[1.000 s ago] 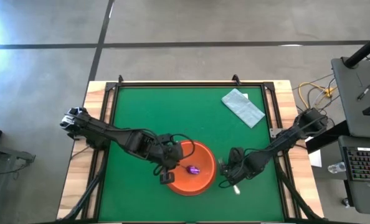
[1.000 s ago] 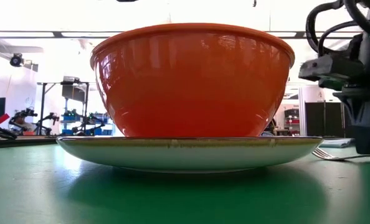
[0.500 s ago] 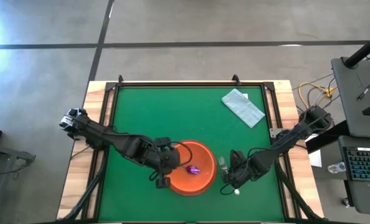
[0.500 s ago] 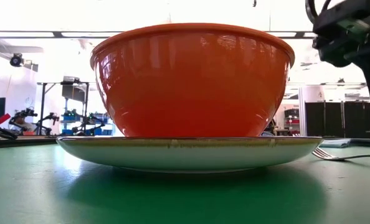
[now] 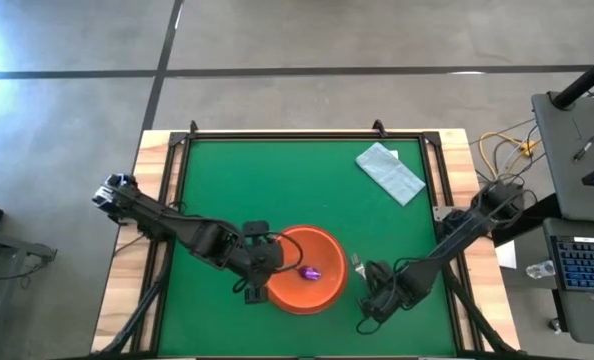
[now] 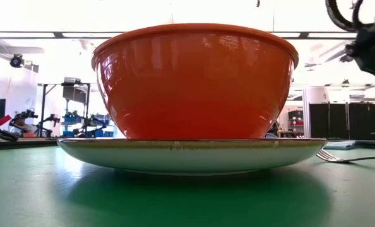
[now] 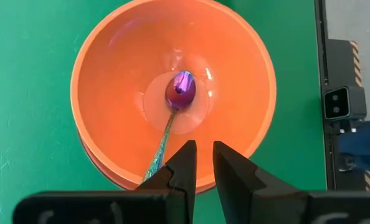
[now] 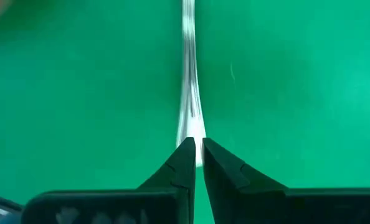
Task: Set table place
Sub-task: Move the fork to the right of the orange plate on the table
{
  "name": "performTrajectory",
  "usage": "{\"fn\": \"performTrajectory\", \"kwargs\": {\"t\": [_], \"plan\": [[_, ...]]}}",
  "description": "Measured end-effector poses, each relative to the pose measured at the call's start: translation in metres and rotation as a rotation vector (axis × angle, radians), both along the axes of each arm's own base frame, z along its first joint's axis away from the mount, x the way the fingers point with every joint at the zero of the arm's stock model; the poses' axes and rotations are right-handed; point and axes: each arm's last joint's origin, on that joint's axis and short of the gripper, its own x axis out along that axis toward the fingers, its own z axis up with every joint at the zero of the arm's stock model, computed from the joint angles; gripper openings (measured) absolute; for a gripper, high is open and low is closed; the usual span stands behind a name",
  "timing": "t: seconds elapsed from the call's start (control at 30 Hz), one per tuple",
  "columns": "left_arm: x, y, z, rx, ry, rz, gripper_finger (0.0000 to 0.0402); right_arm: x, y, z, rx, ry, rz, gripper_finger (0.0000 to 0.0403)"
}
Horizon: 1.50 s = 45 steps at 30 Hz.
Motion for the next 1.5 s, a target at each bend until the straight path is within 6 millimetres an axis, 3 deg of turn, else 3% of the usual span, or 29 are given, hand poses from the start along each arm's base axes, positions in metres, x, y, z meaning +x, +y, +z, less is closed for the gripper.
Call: {"fn": "performTrajectory", "kwargs": {"t": [0.37, 0.67, 0.83, 1.07, 1.5], "plan": [[-0.012, 0.006, 0.011, 0.024, -0.055, 0.030, 0.0039, 0.004, 0.023, -0.014, 0.049, 0.027, 0.004, 0.0022], [-0.027, 0.013, -0.001, -0.002, -0.023, 0.093, 0.0039, 0.019, 0.032, -0.023, 0.046, 0.019, 0.050, 0.0022], [-0.034, 0.016, -0.005, -0.007, -0.023, 0.124, 0.0039, 0.028, 0.029, -0.016, 0.051, -0.026, 0.062, 0.0022], [-0.042, 0.020, -0.005, -0.019, -0.061, 0.149, 0.0039, 0.010, 0.014, 0.014, 0.010, -0.007, 0.047, 0.0022], [-0.046, 0.022, -0.002, -0.030, -0.105, 0.184, 0.0039, -0.001, 0.011, -0.010, 0.055, 0.073, 0.078, 0.0022]]}}
